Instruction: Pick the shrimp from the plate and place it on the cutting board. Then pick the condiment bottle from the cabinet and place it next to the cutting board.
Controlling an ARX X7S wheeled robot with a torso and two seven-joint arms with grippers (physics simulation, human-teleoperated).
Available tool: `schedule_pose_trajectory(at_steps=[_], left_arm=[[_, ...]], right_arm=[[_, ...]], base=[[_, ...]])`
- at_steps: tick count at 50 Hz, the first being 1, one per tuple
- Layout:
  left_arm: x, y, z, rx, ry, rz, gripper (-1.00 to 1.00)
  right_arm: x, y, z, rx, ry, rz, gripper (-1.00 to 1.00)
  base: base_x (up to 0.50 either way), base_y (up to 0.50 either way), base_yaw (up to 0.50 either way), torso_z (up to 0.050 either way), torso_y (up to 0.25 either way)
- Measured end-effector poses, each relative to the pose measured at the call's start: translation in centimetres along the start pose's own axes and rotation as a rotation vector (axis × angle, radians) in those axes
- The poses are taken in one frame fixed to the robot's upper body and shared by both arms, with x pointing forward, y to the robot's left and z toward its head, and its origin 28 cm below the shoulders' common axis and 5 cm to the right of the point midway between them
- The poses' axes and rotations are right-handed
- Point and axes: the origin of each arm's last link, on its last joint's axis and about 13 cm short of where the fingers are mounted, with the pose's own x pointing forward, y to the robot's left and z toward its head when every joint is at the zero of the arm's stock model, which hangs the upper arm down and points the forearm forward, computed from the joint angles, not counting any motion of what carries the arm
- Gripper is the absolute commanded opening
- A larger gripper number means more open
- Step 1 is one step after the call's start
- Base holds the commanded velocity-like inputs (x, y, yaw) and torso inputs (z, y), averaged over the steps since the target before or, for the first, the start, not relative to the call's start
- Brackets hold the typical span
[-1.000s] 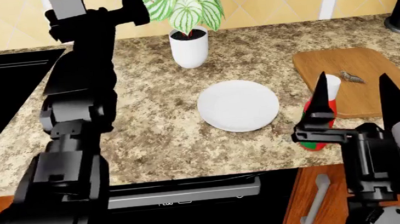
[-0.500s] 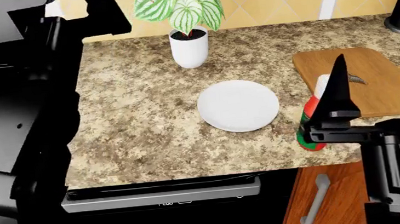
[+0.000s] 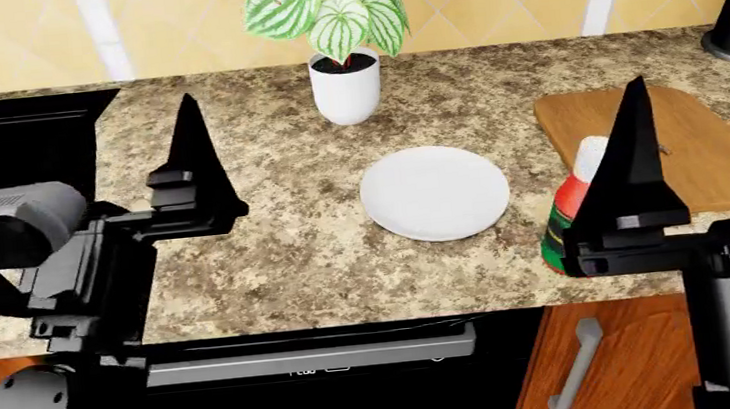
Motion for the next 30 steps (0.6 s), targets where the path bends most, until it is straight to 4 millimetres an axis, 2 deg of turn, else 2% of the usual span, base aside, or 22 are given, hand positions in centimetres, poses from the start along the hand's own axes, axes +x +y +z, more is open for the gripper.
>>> schedule_pose_trajectory(at_steps=[9, 30], left_arm=[[-1.5, -0.2, 0.5, -0.059, -0.05, -0.022, 1.0], [-3.9, -0.5, 4.7, -0.112, -0.216, -0.046, 1.0]], right_arm=[[-0.4, 0.2, 0.8, 0.003, -0.005, 0.025, 1.0], [-1.4, 0.2, 3.0, 0.022, -0.049, 0.034, 1.0]], base=[[0.0, 0.0, 0.0, 0.0, 0.0], [0.0, 0.0, 0.0, 0.0, 0.0]])
